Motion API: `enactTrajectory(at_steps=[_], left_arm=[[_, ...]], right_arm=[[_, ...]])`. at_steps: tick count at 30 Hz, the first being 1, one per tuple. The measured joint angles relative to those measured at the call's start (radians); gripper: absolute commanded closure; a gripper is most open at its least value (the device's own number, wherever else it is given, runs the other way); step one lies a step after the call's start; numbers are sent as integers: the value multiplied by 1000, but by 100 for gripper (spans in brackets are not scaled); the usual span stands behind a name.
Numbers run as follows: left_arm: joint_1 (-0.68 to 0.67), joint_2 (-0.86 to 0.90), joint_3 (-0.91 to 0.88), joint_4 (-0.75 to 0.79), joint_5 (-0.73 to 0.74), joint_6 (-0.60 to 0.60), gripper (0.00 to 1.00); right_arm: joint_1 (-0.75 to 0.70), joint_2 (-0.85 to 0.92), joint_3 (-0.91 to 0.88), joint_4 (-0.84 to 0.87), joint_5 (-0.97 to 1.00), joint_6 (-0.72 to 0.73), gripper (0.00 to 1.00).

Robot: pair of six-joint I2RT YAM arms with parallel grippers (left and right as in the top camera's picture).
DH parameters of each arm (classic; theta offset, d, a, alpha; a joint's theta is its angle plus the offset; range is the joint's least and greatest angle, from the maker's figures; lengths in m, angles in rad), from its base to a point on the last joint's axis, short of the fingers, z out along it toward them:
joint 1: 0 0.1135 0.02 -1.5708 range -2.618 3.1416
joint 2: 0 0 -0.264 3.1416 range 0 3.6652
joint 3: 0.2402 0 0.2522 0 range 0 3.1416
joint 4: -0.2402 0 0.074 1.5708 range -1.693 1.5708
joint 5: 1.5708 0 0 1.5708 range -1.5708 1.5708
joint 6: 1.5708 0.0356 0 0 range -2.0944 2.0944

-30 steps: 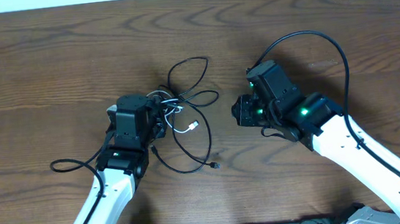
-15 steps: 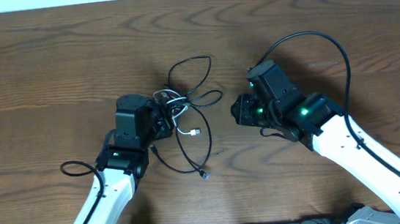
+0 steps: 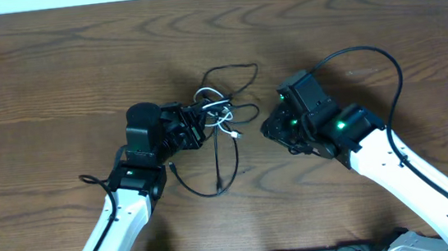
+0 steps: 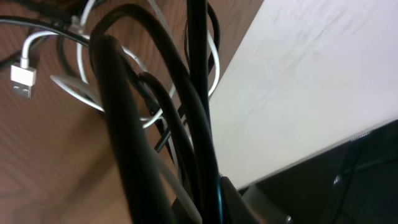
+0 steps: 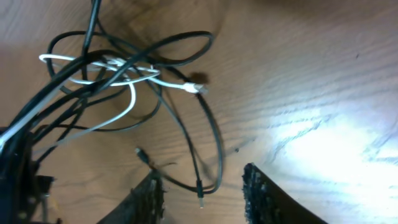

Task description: Untangle cables

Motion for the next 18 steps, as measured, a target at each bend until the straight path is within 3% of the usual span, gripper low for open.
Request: enactTrajectory(at_steps=[3,9,18], left_arm=[[0,0,0,15,23,0,92],[0,0,0,141,89,0,93],[0,0,0,149,109,0,93]], right_arm=[[0,0,0,0,-34,58,60],[0,0,0,-1,-105,159,48],[8,99,0,9,-164,319,45]])
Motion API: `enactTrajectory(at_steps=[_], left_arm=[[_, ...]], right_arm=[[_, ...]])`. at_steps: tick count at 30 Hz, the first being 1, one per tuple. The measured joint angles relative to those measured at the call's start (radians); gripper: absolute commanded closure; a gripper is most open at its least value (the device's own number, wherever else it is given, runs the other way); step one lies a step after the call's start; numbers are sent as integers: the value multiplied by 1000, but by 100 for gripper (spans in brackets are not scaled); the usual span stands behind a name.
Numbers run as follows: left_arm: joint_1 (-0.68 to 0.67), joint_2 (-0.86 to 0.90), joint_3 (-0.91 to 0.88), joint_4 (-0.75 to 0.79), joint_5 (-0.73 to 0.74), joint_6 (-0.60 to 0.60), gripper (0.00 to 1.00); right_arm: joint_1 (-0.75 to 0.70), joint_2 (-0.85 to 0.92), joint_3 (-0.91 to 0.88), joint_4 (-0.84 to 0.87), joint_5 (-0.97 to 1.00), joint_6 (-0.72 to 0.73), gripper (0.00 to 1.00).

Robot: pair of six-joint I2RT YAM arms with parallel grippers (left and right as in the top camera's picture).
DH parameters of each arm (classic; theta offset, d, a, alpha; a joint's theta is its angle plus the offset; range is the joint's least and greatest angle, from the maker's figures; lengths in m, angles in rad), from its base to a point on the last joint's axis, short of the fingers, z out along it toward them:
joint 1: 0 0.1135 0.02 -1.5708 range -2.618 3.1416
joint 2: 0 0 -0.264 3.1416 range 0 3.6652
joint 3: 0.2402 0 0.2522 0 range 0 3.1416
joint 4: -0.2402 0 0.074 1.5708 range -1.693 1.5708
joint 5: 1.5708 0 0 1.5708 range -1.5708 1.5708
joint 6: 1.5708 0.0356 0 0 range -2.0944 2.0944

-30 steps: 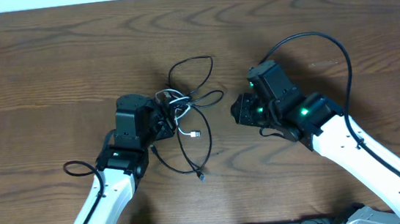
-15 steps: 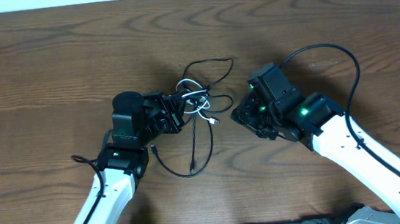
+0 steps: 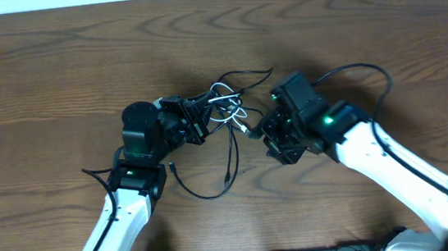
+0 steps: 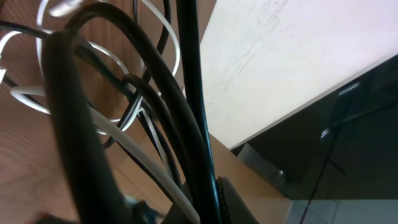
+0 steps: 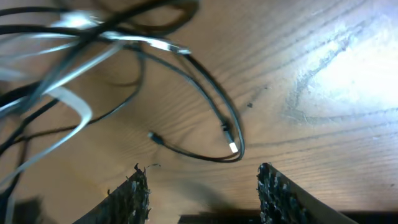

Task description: Untangle cables

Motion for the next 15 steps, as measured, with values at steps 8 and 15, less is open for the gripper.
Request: enactTrajectory(at_steps=[8,15], left_arm=[[0,0,0,0,7,0,93],[0,0,0,-6,10,0,93]], right_arm=[[4,167,0,125,-59,95,45],[-63,186,0,127,-51,169,40]])
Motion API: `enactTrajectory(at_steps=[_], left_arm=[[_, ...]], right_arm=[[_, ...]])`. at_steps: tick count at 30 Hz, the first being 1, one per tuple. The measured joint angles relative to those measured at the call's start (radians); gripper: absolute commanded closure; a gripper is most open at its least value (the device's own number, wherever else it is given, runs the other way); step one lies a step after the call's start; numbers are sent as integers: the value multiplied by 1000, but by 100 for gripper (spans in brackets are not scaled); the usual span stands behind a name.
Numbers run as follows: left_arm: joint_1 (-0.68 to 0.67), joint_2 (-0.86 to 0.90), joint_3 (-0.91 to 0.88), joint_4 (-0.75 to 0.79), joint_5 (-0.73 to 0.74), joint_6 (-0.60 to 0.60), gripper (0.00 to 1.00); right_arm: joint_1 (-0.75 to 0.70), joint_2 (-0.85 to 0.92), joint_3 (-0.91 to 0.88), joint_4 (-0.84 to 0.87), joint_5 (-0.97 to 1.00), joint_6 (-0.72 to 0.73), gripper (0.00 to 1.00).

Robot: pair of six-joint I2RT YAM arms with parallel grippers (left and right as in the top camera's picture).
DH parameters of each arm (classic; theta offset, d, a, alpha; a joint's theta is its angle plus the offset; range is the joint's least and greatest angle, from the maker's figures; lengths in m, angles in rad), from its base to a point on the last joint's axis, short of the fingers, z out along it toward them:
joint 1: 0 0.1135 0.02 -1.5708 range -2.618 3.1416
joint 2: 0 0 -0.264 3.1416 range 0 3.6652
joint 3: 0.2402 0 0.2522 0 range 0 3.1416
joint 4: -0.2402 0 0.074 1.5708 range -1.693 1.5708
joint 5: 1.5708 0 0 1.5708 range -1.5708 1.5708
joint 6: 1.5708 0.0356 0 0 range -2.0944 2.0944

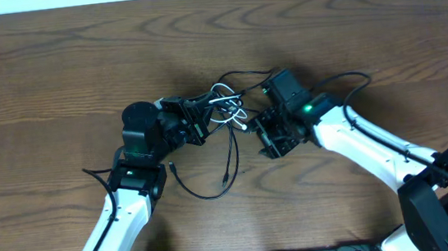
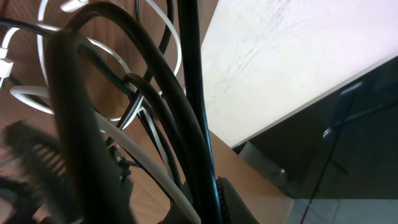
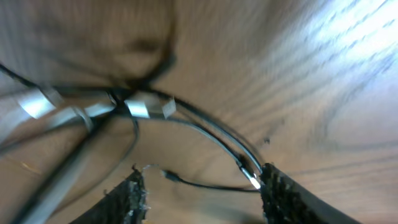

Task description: Untangle cables

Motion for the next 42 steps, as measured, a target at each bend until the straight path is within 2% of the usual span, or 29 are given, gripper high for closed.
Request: enactTrajectory(at_steps=[5,15,25,42], left_arm=[[0,0,0,-2,0,0,93],[0,0,0,-2,1,0,92],[0,0,0,-2,34,0,93],[1,0,0,-1,85,0,93]], right_arm=[[-59,0,0,61,35,26,34],[-41,0,0,267,49,37,33],[34,14,0,339,91,179,31],[35,29,0,372,201,347,29]])
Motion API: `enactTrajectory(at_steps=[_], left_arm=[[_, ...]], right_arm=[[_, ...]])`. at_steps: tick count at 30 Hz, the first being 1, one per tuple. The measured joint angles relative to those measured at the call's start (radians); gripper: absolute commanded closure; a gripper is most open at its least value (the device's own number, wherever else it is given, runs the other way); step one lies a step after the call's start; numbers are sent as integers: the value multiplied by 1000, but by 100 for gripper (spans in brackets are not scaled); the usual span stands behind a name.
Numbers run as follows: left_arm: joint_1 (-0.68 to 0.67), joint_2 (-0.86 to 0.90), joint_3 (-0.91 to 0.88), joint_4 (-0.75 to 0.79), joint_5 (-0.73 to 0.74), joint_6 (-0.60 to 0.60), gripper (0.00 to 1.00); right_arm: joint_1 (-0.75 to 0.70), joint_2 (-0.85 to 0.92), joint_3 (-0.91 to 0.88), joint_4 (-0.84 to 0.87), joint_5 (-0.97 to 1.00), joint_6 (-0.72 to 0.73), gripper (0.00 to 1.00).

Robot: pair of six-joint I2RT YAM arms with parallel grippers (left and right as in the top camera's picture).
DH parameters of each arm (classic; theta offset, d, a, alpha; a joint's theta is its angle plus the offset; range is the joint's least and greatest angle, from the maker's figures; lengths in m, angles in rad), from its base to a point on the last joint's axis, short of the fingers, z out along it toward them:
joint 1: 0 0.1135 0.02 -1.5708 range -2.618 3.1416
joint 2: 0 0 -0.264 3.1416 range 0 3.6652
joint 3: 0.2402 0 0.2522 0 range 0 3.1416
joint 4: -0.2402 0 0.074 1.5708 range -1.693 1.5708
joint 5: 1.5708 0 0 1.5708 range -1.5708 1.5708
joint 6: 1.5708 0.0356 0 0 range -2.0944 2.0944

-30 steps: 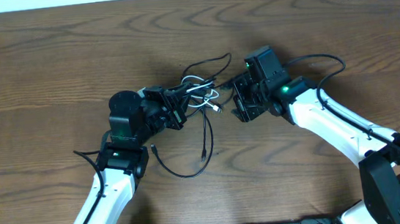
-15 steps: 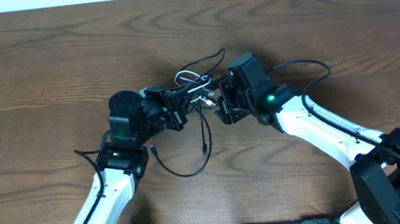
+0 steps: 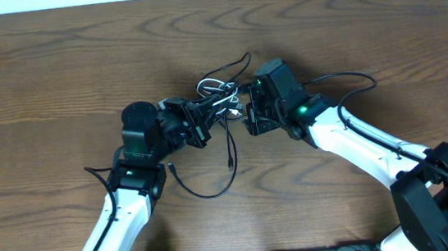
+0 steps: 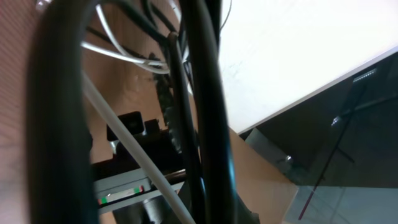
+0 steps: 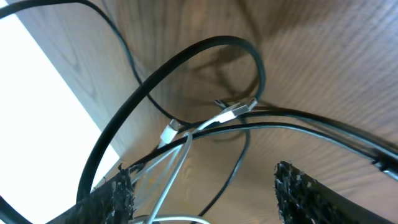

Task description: Untangle cables

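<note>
A tangle of black and white cables (image 3: 219,93) sits mid-table. My left gripper (image 3: 202,123) is shut on its left side; in the left wrist view thick black cables (image 4: 202,93) and a white cable (image 4: 124,143) run past the lens into the jaws. My right gripper (image 3: 248,116) is open at the tangle's right edge. In the right wrist view, white strands and a thin black cable pass between the right gripper's (image 5: 205,196) spread fingers (image 5: 298,193). Beyond them lie a white plug (image 5: 233,111) and a black loop (image 5: 186,56).
A loose black loop (image 3: 214,191) trails from the tangle toward the near side of the wooden table (image 3: 54,68). The right arm's own black lead (image 3: 343,77) arcs above its forearm. A white wall borders the table's far edge.
My right gripper has shifted farther from me and to the left, from just below the tangle's right side to its right edge, still open. The tangle's loops have shifted slightly. The left arm holds its place.
At first my right gripper stood open well right of the tangle while the left held the bundle. The bundle then sat a little farther away and to the right, and the right gripper was closer. It was then just beside the tangle, and now straddles white strands.
</note>
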Motion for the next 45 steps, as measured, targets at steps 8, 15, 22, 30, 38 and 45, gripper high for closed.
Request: enactTrajectory(at_steps=[8,15,22,30,38,45], left_arm=[[0,0,0,0,35,0,93],[0,0,0,0,58,0,93],[0,0,0,1,80,0,93],[0,0,0,2,84,0,93],[1,0,0,-7,46,0,92],[6,0,0,-127,-142,0,92]], right_arm=[[-1,87,0,173,-37,23,39],[-5,140,-2,301,-77,28,51],[-17,140,-4,393,-123,29,78],[-19,140,-4,326,-141,-45,99],[-32,134,-3,135,-115,-464,99],[-33,-14,-5,8,-168,-936,99]])
